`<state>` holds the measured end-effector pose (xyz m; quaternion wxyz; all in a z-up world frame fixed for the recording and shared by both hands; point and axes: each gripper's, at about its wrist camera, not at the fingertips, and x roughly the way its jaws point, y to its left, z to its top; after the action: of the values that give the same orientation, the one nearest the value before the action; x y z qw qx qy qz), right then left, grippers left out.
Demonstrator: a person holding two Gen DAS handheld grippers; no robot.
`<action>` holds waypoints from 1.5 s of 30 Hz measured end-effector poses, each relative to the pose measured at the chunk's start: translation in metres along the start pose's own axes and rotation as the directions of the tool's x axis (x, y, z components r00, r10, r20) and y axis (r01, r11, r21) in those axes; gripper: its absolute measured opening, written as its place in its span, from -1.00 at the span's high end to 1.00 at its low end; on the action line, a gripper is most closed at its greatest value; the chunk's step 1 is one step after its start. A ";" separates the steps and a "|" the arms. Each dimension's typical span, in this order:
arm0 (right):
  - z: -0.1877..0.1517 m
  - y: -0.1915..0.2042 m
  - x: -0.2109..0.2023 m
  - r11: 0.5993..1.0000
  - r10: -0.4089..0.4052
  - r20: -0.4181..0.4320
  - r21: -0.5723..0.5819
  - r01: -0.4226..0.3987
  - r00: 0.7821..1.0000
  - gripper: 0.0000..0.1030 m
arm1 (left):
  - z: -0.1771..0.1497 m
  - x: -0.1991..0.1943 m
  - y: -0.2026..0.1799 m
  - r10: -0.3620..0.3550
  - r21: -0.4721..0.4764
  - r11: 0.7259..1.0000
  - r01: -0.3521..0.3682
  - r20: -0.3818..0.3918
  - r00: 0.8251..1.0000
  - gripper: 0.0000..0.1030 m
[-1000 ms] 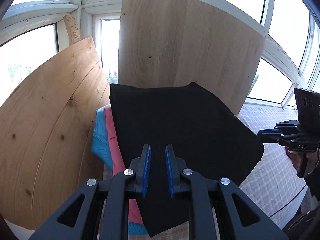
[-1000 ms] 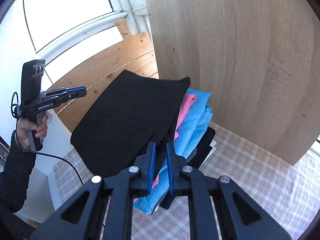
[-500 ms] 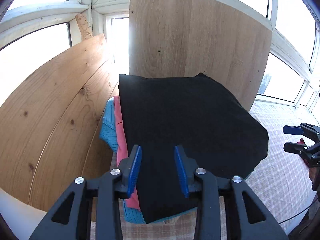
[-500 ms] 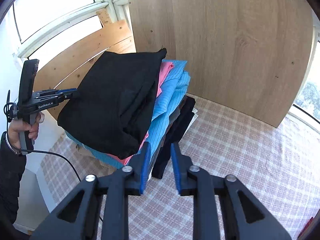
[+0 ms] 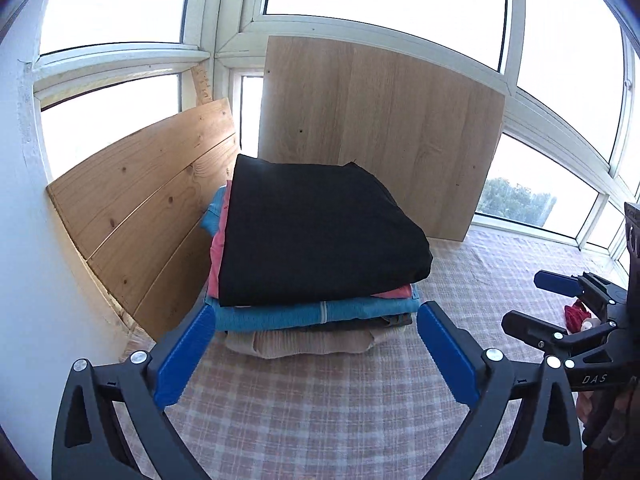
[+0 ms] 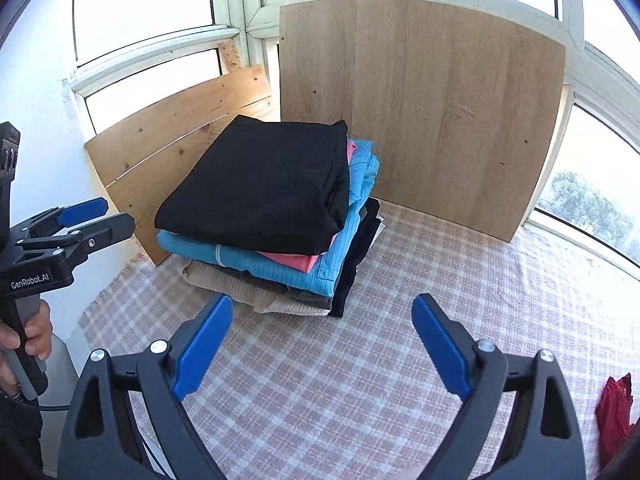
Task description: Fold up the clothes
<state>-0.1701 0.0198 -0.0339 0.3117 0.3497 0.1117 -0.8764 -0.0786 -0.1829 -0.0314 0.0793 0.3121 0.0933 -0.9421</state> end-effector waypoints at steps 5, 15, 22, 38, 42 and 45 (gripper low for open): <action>-0.005 0.013 -0.024 1.000 -0.029 0.033 0.002 0.029 0.999 -0.86 | -0.016 -0.032 -0.012 0.017 0.004 1.000 -0.017 0.019 1.000 -0.99; -0.029 0.035 -0.074 0.993 -0.113 0.086 -0.009 0.114 0.990 -0.87 | -0.043 -0.070 -0.041 0.068 -0.012 0.998 -0.068 -0.007 0.998 -0.99; -0.058 0.030 -0.103 0.996 -0.092 0.069 0.000 0.092 0.993 -0.87 | -0.066 -0.102 -0.081 0.099 -0.014 0.995 -0.099 -0.013 0.995 -0.99; -0.117 0.013 -0.178 0.995 -0.093 0.065 0.030 0.092 0.994 -0.87 | -0.113 -0.172 -0.131 0.076 -0.005 0.997 -0.076 -0.028 0.997 -0.99; -0.126 0.015 -0.192 0.996 -0.093 0.076 0.021 0.092 0.993 -0.87 | -0.121 -0.187 -0.133 0.083 -0.006 0.996 -0.084 -0.016 0.996 -0.99; -0.131 0.016 -0.200 0.996 -0.086 0.082 0.017 0.085 0.993 -0.87 | -0.124 -0.195 -0.136 0.088 -0.001 0.996 -0.088 -0.004 0.996 -0.99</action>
<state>0.0236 0.1549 0.0076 0.2758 0.3103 0.1075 -0.9034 0.1191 -0.0051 0.0053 0.1209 0.3179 0.0801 -0.9370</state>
